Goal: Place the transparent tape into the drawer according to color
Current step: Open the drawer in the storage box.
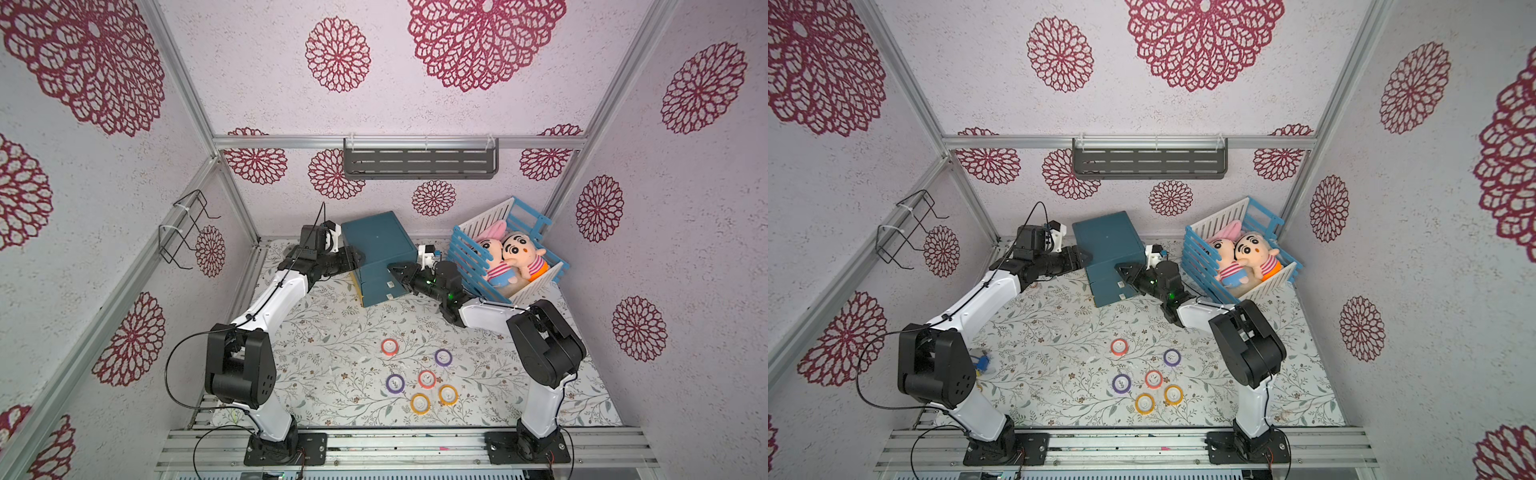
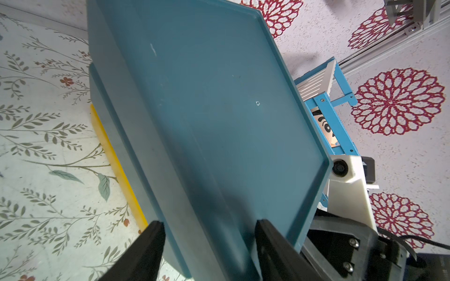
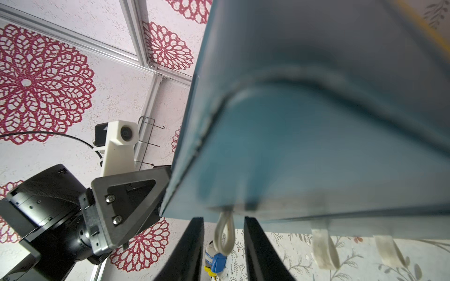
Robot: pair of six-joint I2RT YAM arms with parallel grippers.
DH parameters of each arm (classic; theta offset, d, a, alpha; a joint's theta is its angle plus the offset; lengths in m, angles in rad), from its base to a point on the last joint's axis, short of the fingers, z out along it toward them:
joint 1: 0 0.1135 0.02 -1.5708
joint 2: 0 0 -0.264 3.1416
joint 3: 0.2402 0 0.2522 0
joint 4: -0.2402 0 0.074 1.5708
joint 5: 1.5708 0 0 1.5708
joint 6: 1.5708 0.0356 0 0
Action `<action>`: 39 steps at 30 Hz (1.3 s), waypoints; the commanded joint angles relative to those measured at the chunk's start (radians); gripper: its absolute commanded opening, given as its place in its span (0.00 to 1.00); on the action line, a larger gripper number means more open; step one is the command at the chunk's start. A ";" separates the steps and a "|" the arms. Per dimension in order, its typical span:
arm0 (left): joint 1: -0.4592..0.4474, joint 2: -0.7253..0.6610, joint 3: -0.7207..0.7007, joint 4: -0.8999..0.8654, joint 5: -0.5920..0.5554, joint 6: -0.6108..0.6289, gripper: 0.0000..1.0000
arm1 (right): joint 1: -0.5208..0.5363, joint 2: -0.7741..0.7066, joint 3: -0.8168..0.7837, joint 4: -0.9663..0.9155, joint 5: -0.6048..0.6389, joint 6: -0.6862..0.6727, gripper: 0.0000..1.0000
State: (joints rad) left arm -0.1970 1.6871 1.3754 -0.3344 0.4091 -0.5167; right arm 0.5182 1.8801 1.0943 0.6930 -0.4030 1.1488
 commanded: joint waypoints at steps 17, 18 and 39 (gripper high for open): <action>0.007 -0.001 0.019 0.001 0.020 0.015 0.65 | -0.008 -0.002 0.032 0.032 0.023 0.030 0.00; 0.007 -0.001 0.020 0.001 0.020 0.015 0.65 | -0.009 -0.008 0.030 0.027 0.021 0.030 0.00; 0.007 0.006 0.033 0.000 0.020 0.017 0.64 | -0.007 -0.186 -0.123 -0.016 0.000 0.017 0.00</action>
State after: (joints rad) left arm -0.1970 1.6871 1.3754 -0.3344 0.4179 -0.5163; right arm 0.5167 1.7786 0.9863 0.6605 -0.3981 1.1805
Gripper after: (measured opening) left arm 0.642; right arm 0.074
